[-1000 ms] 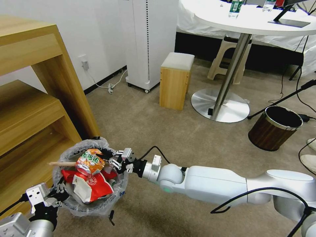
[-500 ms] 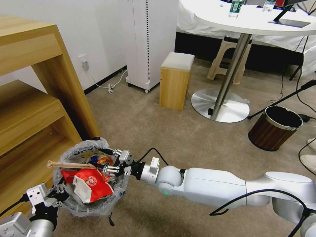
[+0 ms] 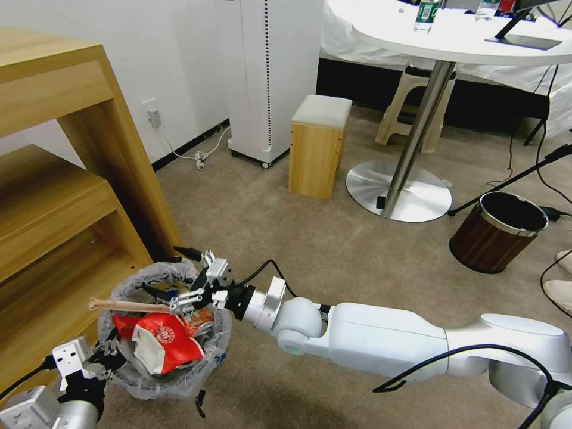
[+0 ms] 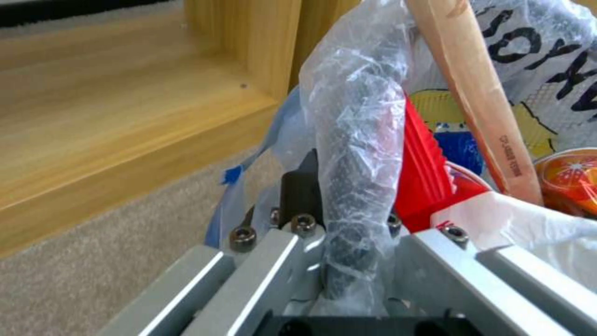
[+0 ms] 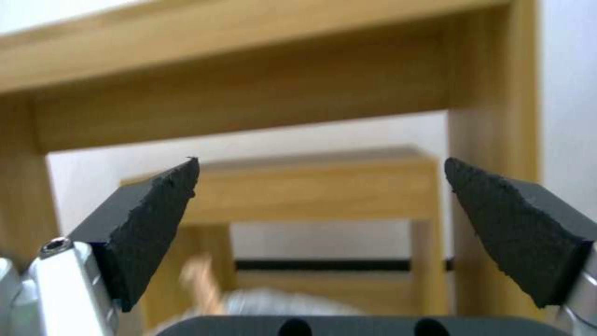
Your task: Pick up the trash bin and place the garbage on the floor into it.
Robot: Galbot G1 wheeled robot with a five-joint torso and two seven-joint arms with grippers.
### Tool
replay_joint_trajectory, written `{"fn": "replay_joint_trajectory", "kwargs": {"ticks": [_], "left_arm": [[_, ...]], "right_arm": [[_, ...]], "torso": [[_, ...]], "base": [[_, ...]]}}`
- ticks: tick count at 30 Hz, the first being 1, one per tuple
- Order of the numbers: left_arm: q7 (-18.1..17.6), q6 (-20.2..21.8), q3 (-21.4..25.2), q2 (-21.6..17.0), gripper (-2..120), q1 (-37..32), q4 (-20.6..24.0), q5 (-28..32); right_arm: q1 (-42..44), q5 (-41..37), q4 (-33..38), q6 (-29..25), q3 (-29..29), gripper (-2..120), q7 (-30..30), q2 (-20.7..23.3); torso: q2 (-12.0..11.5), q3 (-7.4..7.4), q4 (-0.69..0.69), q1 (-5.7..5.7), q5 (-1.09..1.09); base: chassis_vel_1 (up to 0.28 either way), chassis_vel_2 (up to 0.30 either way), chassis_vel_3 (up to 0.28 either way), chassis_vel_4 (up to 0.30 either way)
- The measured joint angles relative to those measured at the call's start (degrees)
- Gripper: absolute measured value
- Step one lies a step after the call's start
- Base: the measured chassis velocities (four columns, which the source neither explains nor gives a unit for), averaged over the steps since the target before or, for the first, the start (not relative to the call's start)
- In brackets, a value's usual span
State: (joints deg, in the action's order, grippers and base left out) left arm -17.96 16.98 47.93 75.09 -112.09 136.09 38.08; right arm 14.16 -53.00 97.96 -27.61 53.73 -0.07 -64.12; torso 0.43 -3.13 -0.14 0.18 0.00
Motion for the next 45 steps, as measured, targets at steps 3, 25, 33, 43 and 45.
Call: {"fn": "replay_joint_trajectory", "kwargs": {"ticks": [3,25,33,43,45], "left_arm": [[0.0,0.1,-0.5,-1.0,1,0.3,-1.3,0.1],[-1.8,0.9,-3.2,-8.3,1,5.7,-16.2,7.8],[-1.7,1.1,-3.6,-8.9,1,6.6,-17.9,8.1],[-0.3,1.3,-3.7,-8.8,21,6.2,-19.8,5.9],[0.3,0.2,-3.5,-8.3,29,6.1,-19.8,4.3]], "right_arm": [[0.6,0.4,0.6,0.0,-3.3,100,0.5,1.6],[18.1,6.3,-2.0,1.8,-34.1,100,5.0,16.1],[23.2,10.4,-1.5,3.3,-38.8,100,9.4,17.0],[28.0,14.4,-1.4,4.0,-42.3,100,10.8,16.2],[28.8,14.6,-1.3,4.3,-43.0,100,10.9,16.1]], "torso": [[0.0,0.00,0.01,0.00,0.00],[0.0,0.02,0.03,-0.01,0.11],[0.0,0.02,0.03,-0.02,0.06],[0.0,0.00,-0.01,-0.01,-0.02],[0.0,-0.01,-0.02,-0.01,-0.06]], "base": [[0.000,0.000,0.000,0.000],[0.000,0.000,0.000,0.000],[0.000,0.000,0.000,0.000],[0.000,0.000,0.000,0.000],[0.000,0.000,0.000,0.000]]}}
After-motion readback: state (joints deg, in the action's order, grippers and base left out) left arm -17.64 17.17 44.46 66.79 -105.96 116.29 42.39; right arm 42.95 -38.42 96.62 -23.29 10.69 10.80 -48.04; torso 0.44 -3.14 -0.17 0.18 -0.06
